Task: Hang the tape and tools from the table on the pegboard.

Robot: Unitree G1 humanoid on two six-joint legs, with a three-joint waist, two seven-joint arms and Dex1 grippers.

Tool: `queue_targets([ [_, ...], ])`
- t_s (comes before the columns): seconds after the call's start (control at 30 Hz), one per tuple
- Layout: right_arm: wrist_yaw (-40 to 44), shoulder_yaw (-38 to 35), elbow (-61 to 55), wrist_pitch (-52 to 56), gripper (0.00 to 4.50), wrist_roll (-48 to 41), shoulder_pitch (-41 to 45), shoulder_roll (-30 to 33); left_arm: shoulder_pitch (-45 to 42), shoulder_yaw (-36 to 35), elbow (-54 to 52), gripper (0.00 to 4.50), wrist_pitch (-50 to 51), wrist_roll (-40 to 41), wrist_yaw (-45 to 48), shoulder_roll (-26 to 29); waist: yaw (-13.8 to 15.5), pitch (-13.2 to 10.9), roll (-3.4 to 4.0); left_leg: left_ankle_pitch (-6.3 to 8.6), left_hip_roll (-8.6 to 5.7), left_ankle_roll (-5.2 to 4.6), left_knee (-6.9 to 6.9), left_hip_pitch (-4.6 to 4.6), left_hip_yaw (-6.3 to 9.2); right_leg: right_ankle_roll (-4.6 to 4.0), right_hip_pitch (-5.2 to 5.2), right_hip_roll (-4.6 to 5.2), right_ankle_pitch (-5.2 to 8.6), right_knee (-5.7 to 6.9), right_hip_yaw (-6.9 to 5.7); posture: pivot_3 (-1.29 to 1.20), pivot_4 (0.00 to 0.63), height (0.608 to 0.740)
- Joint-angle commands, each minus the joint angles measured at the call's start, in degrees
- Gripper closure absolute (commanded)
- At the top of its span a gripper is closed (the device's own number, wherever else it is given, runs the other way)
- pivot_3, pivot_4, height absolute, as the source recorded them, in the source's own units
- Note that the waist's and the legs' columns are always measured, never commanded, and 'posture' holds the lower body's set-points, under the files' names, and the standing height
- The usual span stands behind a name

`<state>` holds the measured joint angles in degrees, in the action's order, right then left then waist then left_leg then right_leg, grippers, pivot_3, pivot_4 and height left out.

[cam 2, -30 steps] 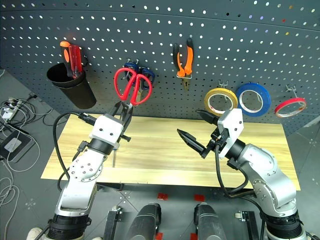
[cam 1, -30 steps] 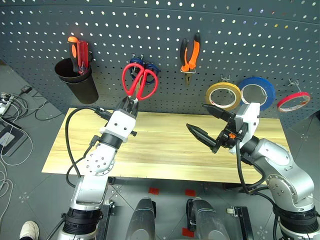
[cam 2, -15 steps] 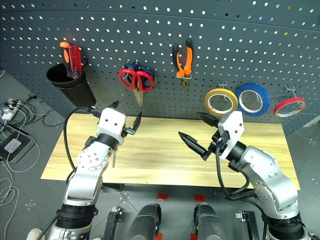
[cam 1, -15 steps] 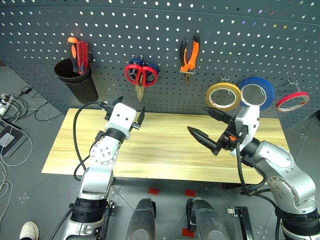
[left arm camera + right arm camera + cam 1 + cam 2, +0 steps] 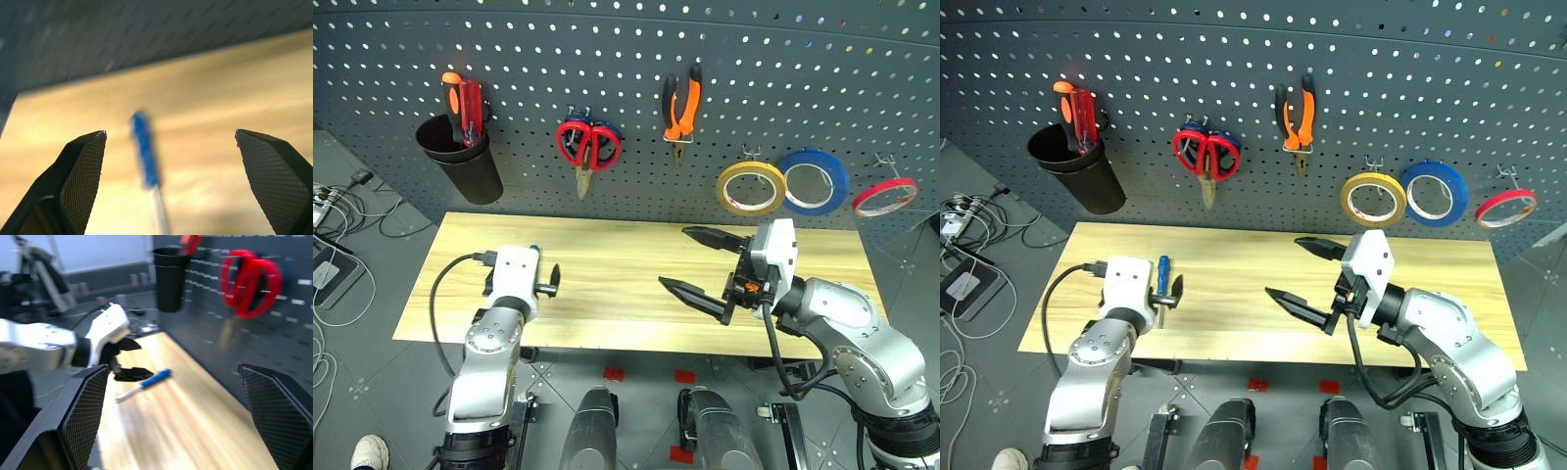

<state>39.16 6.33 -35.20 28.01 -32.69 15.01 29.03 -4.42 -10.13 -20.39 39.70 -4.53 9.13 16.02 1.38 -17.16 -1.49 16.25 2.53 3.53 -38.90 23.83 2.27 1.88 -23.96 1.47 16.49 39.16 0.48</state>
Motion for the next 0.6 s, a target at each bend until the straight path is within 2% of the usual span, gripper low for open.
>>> queue_targets([
  [0.03, 0.39, 1.23, -0.53, 0.60, 0.00, -1.03, 2.22, -1.21, -1.35, -3.64, -1.77, 0.05, 3.87, 2.47, 1.18, 1.63, 0.19, -0.84, 0.00, 0.00, 0.00, 0.00, -0.02, -0.02, 0.04, 0.00, 0.03, 0.00, 0.00, 0.04, 0.00, 0.14, 0.400, 0.740],
  [0.6, -1.04, 2.41, 1.01, 7.07, 0.00, -1.94, 8.29, -3.45, -17.73, -11.56, 17.77, 0.05, 12.37, 13.63, 4.37, 7.62, 0.25, -7.34, -0.03, -0.01, 0.00, 0.02, -0.12, 0.02, 0.20, -0.03, -0.26, -0.02, 0.02, 0.78, 0.13, 0.13, 0.527, 0.740],
])
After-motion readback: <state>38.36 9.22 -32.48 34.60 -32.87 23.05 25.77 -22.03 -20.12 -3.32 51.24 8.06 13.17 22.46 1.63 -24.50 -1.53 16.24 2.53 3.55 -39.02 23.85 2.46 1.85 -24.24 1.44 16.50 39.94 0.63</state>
